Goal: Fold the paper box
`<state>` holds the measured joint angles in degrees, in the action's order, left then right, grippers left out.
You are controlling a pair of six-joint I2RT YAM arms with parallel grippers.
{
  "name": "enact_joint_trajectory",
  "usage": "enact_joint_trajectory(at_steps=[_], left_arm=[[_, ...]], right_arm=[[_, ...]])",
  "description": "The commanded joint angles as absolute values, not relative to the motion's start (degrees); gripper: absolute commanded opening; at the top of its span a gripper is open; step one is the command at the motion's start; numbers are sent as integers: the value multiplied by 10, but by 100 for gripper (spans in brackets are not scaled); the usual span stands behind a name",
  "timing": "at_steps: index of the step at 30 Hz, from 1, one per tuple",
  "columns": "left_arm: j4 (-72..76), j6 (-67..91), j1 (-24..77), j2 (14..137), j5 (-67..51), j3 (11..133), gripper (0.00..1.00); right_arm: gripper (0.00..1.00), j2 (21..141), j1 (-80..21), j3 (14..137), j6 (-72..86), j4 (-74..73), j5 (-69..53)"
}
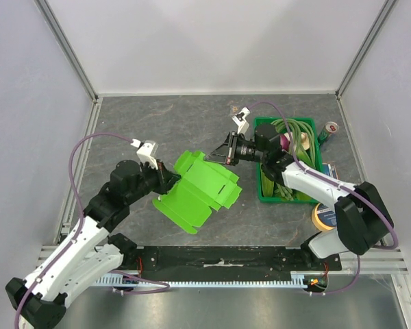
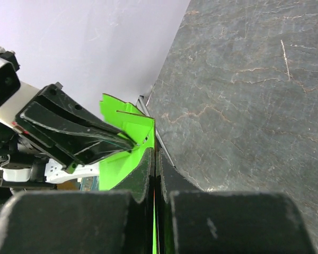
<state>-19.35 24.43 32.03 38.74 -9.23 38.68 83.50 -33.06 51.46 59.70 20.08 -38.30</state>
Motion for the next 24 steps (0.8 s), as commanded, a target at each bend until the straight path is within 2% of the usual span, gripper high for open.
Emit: enact_joint_trajectory(at_steps=[1,4,5,8,11,13,16,18,21,24], left_arm=[[-207,193,330,419,-31,401,14],[-210,192,330,425,-46,402,26],[-217,199,330,426,-41,403,39],[-236,238,326,411,-19,411,62],[-254,269,324,398,-9,417,70],[-261,286,323,388,-2,414,70],[-235,307,323,377,-3,380,64],[-176,313,323,386,-52,350,59],[-76,323,323,445,-124,324,58],[-42,322,323,521,-115,326,54]], right_arm=[[0,845,-341,531,605,211,-363],[0,858,-341,534,585,207,-366],[0,862,-342,537,573,203,-369],[0,874,-342,560,462,136,-379],[0,878,-343,566,357,79,-374],[0,885,-345,567,297,46,-360],[0,896,-353,564,242,13,-319],[0,904,-362,560,221,11,-305],[0,932,-377,558,179,18,-261],[0,947,-385,558,136,32,-232]])
